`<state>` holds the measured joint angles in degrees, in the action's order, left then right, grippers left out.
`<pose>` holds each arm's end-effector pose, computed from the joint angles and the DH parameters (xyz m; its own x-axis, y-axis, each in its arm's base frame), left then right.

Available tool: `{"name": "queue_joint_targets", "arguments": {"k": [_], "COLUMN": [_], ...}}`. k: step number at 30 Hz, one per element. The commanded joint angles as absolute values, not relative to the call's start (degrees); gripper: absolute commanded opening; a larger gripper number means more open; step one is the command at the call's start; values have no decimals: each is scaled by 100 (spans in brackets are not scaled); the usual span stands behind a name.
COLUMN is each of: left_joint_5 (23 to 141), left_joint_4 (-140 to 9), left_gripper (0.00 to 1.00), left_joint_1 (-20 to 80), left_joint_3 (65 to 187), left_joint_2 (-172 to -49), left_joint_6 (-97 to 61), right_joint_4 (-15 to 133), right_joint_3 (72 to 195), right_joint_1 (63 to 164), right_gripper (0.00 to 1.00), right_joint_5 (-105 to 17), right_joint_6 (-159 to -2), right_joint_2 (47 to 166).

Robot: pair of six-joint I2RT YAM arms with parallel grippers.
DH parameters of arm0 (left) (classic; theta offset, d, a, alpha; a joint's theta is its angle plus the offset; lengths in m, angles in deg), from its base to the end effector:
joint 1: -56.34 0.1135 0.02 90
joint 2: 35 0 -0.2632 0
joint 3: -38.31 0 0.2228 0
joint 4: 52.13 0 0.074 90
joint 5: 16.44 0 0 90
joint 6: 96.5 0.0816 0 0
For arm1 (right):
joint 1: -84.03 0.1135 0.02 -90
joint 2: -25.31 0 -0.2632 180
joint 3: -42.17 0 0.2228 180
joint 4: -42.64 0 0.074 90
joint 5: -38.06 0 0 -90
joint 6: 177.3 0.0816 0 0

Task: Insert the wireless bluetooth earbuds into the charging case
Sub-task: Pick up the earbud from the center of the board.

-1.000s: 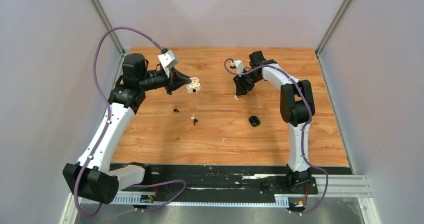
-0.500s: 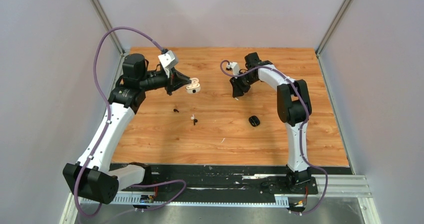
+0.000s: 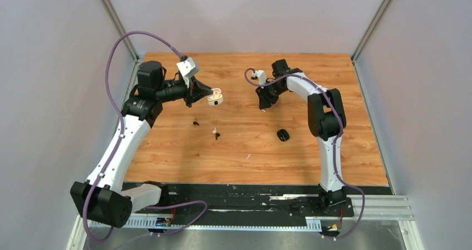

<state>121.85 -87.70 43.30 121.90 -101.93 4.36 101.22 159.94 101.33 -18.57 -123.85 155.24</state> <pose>0.2314 -0.1161 0.3779 -0.1522 0.1639 -0.9747 0.8826 0.4663 -0.0594 0.4198 0.1777 0.1342 -0.4730 -0.6682 -0.5742 -0.8754 0.4300 0.2207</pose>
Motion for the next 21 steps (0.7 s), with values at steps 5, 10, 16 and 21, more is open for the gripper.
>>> {"name": "queue_joint_targets", "arguments": {"k": [5, 10, 16, 21], "left_joint_5": [12164, 12112, 12112, 12100], "left_joint_4": [-8520, -8436, -8393, -8367], "left_gripper": [0, 0, 0, 0], "left_joint_1": [4342, 4346, 4342, 4342], "left_joint_3": [12097, 12061, 12043, 12028], "left_joint_2": [-10034, -10059, -10071, -10073], "left_joint_6": [460, 412, 384, 386], "right_joint_4": [9804, 9667, 9546, 9492], "right_joint_3": [15729, 15589, 15559, 15454], "right_joint_1": [10313, 10449, 10454, 10452], "right_gripper": [24, 29, 29, 34], "right_joint_5": [-2339, -2510, -2734, -2784], "right_joint_6": [-12412, -12285, -12108, -12009], "right_joint_2": [15381, 15280, 15245, 15156]}}
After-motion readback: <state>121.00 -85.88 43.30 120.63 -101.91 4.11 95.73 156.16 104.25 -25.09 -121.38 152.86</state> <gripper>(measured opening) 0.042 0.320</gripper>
